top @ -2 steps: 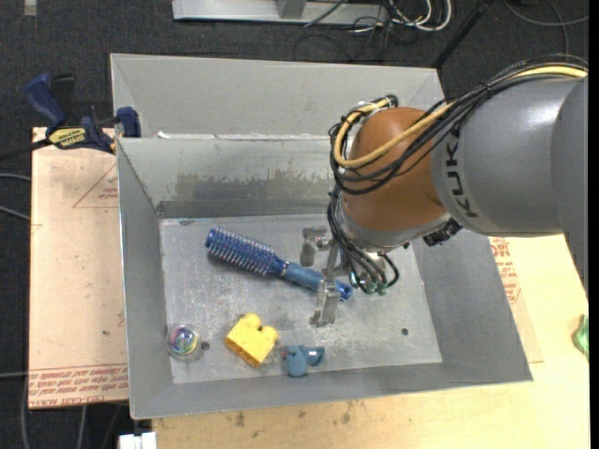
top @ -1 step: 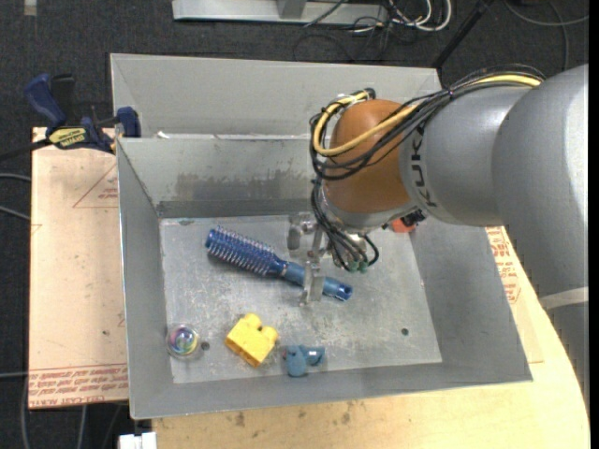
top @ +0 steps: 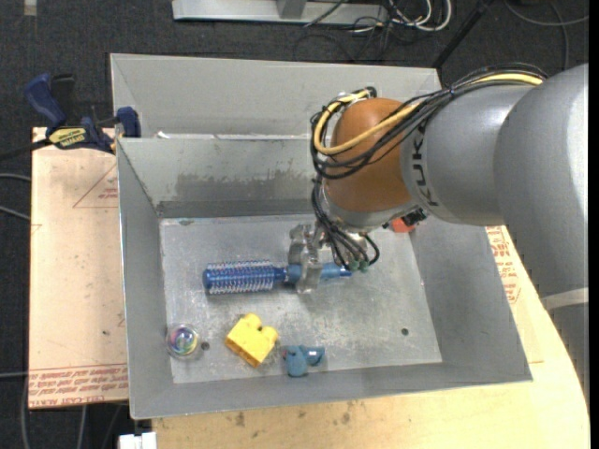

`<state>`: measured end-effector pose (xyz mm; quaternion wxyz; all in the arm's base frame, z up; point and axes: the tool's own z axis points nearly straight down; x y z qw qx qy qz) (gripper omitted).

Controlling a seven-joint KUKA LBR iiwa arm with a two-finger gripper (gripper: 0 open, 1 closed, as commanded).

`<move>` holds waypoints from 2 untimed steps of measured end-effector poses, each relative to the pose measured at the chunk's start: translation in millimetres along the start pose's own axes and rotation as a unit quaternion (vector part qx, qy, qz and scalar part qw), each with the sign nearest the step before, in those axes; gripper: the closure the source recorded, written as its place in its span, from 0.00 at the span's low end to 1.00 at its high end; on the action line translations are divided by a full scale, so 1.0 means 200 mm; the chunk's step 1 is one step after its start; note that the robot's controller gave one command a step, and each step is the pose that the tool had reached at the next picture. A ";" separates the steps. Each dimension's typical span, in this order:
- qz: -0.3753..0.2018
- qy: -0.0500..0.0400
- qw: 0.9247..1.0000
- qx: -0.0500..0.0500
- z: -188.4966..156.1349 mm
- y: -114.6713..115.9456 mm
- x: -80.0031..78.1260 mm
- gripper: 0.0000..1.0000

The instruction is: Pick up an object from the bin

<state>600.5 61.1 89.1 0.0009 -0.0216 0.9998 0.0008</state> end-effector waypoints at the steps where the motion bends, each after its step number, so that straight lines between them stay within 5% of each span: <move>1: 0.005 -0.002 1.000 -0.001 -0.43 0.11 0.20 1.00; 2: -0.003 -0.004 1.000 0.000 -0.88 0.14 0.15 1.00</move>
Offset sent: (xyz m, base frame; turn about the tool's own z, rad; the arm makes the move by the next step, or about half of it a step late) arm -0.0411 0.0179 0.0822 0.0129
